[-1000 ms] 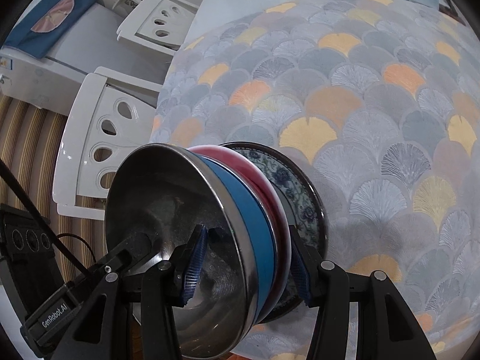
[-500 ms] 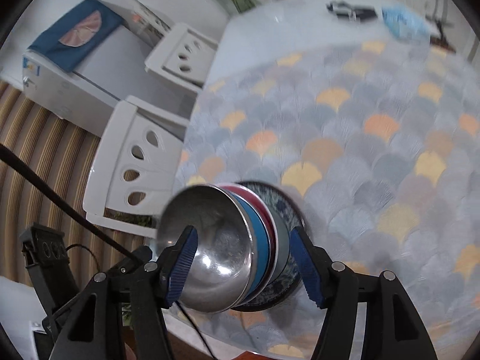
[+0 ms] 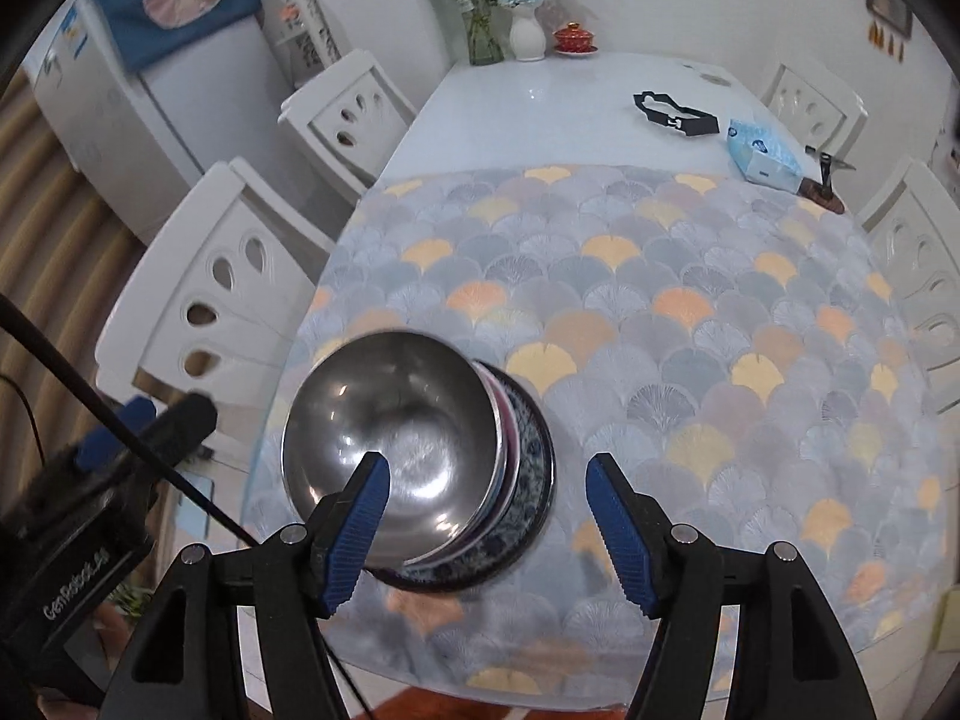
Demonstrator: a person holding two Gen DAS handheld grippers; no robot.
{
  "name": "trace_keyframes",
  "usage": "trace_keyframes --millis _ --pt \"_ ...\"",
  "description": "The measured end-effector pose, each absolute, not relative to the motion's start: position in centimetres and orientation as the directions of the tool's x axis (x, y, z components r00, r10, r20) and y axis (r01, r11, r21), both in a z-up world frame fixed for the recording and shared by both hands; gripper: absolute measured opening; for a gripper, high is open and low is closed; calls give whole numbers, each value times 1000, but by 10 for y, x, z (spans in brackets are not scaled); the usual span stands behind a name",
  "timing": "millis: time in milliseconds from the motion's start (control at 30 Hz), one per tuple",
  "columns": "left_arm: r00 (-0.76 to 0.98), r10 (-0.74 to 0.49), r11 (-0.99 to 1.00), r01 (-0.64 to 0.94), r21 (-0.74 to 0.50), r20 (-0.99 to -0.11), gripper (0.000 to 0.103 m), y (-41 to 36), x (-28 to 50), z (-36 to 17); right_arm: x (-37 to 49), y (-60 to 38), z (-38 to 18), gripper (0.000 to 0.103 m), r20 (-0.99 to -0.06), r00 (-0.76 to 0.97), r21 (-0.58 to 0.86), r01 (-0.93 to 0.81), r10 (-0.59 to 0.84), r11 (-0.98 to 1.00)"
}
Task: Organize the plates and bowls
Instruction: 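Lower the bowl stack onto the stacked patterned plates with both grippers, then open both grippers and withdraw them from the bowls on the plates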
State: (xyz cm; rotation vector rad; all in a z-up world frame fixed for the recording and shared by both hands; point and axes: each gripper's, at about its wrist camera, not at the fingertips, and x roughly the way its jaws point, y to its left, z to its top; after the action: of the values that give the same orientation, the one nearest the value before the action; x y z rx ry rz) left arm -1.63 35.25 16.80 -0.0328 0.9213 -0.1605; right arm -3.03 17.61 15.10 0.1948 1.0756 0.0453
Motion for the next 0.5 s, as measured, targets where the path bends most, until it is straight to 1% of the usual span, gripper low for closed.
trace_keyframes --millis 133,267,500 --pt "564 -135 990 112 -86 -815 68 349 -15 158 -34 184 146 66 -881 460 146 47 109 988" --pt "580 -98 993 111 -41 -809 69 344 -20 160 -36 184 142 66 -889 447 143 56 103 988" --pt "594 -75 995 92 -25 -801 69 345 -22 158 -38 182 143 67 -886 453 143 72 96 987"
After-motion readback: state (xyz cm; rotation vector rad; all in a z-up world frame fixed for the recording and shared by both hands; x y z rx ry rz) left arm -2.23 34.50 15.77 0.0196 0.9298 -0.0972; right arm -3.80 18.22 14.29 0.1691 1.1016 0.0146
